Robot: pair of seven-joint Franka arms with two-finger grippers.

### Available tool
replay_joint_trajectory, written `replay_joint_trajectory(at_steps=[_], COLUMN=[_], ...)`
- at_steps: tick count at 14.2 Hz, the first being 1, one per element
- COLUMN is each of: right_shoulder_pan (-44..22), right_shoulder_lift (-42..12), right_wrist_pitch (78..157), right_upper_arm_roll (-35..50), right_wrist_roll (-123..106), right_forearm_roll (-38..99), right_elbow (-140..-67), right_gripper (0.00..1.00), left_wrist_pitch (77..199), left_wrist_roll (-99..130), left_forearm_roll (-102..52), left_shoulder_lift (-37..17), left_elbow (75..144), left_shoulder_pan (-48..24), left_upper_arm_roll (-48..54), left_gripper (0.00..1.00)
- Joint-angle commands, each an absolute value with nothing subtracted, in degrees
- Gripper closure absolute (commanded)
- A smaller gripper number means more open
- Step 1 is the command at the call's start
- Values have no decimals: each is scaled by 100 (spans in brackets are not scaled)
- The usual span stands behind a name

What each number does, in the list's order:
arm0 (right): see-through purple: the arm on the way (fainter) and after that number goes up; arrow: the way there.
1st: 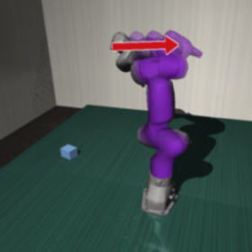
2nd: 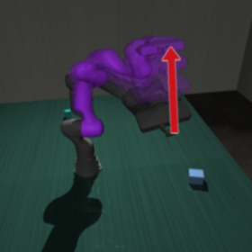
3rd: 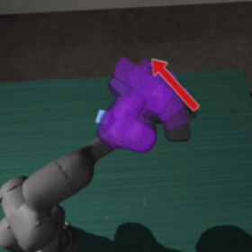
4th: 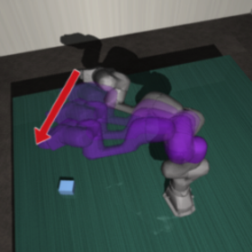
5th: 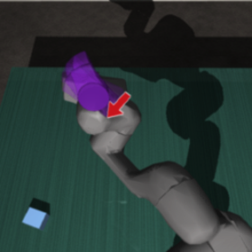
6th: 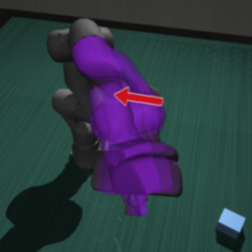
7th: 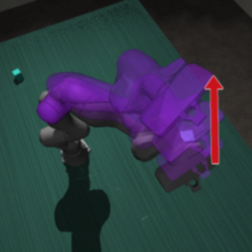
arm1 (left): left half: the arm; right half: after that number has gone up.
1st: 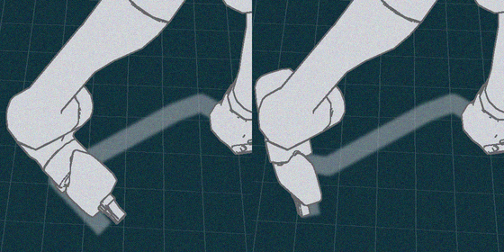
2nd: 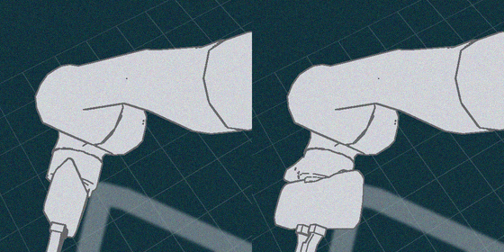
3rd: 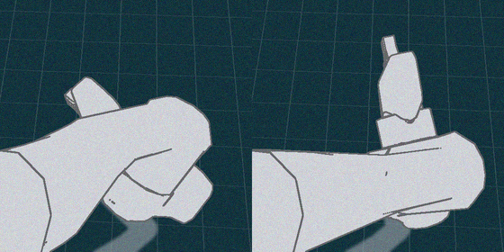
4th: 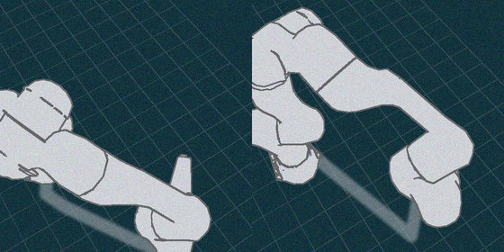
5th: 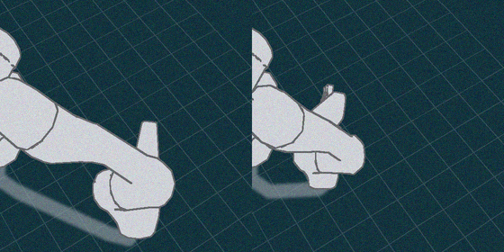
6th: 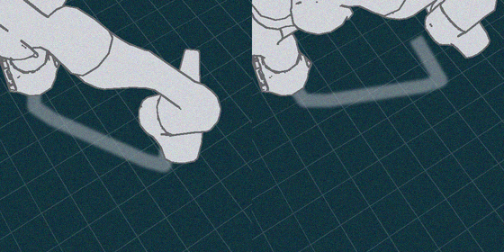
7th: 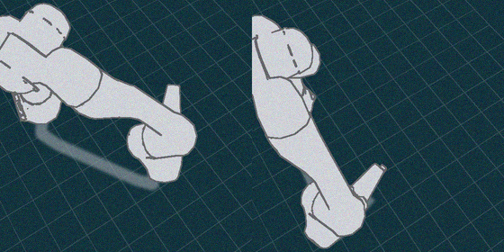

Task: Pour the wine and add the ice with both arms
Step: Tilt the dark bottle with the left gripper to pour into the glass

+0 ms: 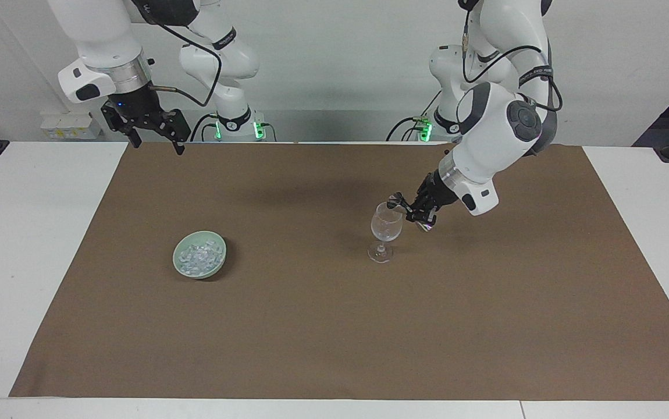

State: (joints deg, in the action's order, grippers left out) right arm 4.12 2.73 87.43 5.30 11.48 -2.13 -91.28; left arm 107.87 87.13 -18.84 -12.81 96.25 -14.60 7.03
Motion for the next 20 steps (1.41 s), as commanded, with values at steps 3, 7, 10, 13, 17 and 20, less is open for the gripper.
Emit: replay_joint_trajectory(at_steps=[3, 7, 10, 13, 17, 20], right_shoulder_pan=[457, 431, 422, 422, 422, 413], right_shoulder_lift=[413, 413, 413, 413, 413, 422], right_wrist_pitch=[8771, 8771, 8771, 8763, 8771, 8771], right_upper_arm_roll=[554, 554, 554, 554, 554, 554], right_wrist_roll=[958, 958, 958, 958, 958, 967], right_forearm_roll=[-237, -237, -237, -237, -237, -237], right_elbow=[-9290, -9281, -9290, -9290, -9290, -9290], right_gripper=[0, 0, 0, 0, 0, 0], left_wrist_pitch=[10696, 10688, 10688, 10618, 10521, 10460], left_wrist_roll=[8956, 9043, 9237, 9237, 9237, 9237], left_forearm_roll=[-1486, -1381, -1178, -1108, -1020, -993], left_shoulder_lift=[-1239, -1239, -1239, -1231, -1213, -1204], left_elbow=[9457, 9431, 9413, 9413, 9404, 9404], left_shoulder_pan=[-1582, -1679, -1749, -1758, -1758, -1784], left_upper_arm_roll=[615, 615, 615, 615, 615, 624], left_gripper=[100, 100, 100, 100, 100, 100])
